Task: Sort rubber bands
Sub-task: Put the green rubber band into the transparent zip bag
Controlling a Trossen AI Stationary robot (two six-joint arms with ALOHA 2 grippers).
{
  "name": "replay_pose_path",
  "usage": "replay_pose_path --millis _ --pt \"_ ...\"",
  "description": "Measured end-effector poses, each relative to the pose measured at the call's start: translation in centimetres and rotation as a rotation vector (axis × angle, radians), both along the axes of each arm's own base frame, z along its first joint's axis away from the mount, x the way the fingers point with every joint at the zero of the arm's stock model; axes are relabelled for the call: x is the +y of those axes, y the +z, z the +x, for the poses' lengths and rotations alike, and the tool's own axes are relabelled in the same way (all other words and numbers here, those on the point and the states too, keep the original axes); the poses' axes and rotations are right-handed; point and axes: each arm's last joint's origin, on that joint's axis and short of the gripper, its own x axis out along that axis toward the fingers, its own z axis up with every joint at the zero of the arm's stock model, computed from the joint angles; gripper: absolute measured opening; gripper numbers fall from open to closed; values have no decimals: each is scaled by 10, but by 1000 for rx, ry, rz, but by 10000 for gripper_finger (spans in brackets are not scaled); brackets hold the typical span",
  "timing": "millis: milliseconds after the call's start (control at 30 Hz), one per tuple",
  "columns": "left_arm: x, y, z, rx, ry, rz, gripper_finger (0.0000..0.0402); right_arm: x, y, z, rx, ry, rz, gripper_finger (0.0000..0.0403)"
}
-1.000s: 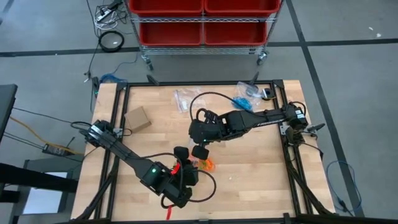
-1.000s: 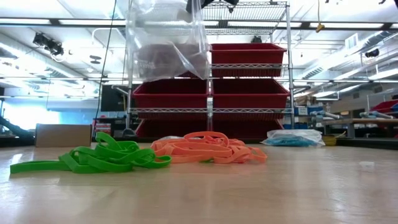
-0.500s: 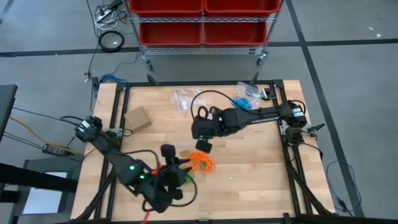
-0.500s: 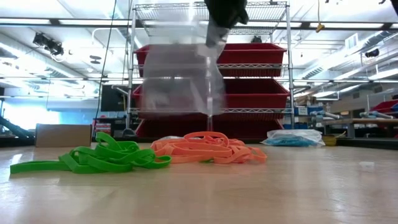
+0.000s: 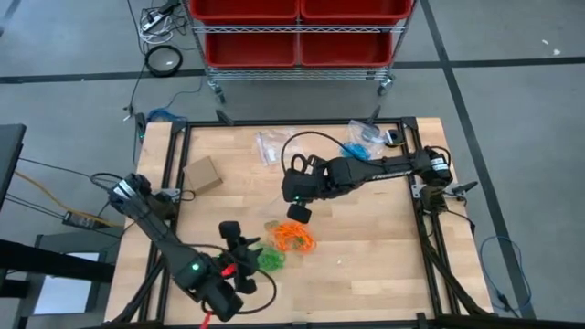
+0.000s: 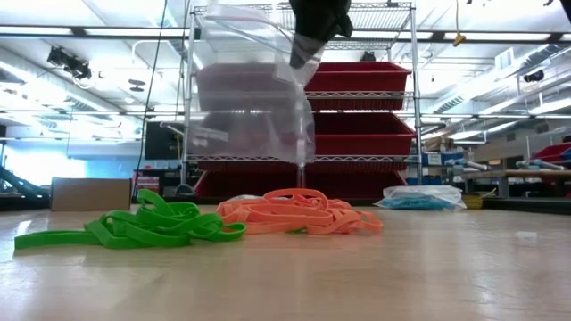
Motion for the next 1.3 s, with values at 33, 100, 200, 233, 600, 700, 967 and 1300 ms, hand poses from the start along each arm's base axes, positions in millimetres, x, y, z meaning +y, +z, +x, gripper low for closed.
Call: replay_pose_path --millis 33,100,200,233,600,700,967,1300 --pt "-1 -9 -4 3 14 -6 143 0 2 -1 -2 -3 -9 0" --pt "-4 -26 -10 -19 38 -34 143 -4 7 -8 8 -17 -40 0" --pt "-11 -49 -18 -60 44 -91 143 -17 18 -15 -12 -39 -53 0" --pt "-13 -55 -20 -78 44 -108 143 -24 21 -18 -19 -52 -55 0" --pt "-15 -62 -20 -248 33 -75 142 -93 -2 -78 -174 -97 91 0" --pt "-3 -59 -16 -221 34 -33 136 -103 -23 -100 -189 -103 119 0" --pt "73 -67 -20 -135 152 -26 102 -100 -58 -142 -190 -81 126 0" --pt "186 -75 -18 -398 -17 -342 80 -104 -72 -153 -276 -46 122 0"
